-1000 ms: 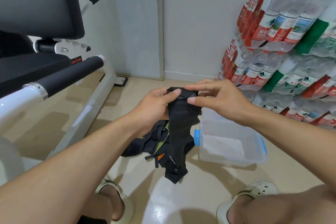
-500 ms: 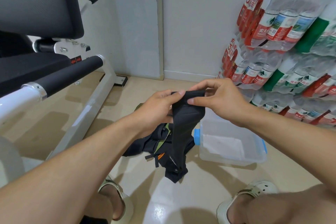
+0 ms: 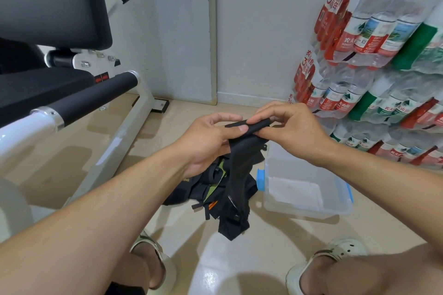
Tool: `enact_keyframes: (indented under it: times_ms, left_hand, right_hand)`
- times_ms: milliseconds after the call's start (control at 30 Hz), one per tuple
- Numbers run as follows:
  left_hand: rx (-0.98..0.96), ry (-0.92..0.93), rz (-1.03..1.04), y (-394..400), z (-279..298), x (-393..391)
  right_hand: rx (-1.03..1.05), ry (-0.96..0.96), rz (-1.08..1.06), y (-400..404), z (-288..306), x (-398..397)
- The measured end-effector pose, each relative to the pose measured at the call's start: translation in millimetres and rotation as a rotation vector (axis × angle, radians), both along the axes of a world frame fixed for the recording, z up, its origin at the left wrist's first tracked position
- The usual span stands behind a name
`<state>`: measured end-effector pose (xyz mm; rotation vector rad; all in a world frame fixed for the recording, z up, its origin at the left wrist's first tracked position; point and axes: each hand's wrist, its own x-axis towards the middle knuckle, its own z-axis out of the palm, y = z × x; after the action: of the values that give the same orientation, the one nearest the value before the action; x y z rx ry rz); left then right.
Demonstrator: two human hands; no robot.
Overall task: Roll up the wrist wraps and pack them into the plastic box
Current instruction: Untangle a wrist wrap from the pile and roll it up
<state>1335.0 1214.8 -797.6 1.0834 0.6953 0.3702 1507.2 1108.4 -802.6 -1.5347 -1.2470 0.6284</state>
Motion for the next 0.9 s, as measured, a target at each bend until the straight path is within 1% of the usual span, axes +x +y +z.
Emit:
enact_keyframes:
  times_ms: [100, 233, 333, 433, 600, 667, 767, 900]
  left_hand:
    - [0.044, -0.008, 0.032, 1.6, 0.4, -1.9]
    - [0.094, -0.017, 0.043, 2.6, 0.8, -2.7]
    - [0.128, -0.016, 0.038, 1.7, 0.9, -1.6]
    - [0.144, -0.002, 0.028, 0.9, -0.2, -1.5]
    - [0.098, -0.027, 0.034, -0.3, 1.0, -0.8]
    - [0.103, 0.003, -0.017, -1.7, 2.4, -1.3]
    - [0.146, 0.069, -0.119, -2.7, 3.3, -2.5]
    - [0.182, 0.103, -0.139, -2.1, 4.9, -3.1]
  right_hand:
    - [-0.067, 0.102, 0.071, -3.4, 1.5, 2.1]
    - [-0.132, 0.213, 0.04, -3.1, 3.9, 4.5]
    - [-0.218, 0.334, 0.139, -4.4, 5.6, 4.1]
    - [-0.224, 0.314, 0.105, -4.7, 1.7, 3.6]
    - [-0.145, 0.322, -0.001, -1.8, 2.2, 1.4]
    - [-0.114, 0.32, -0.016, -0.4, 4.2, 1.5]
    - [-0.066, 0.264, -0.049, 0.4, 6.9, -0.3]
    - [-0.007, 0.214, -0.076, 0.1, 6.1, -4.0]
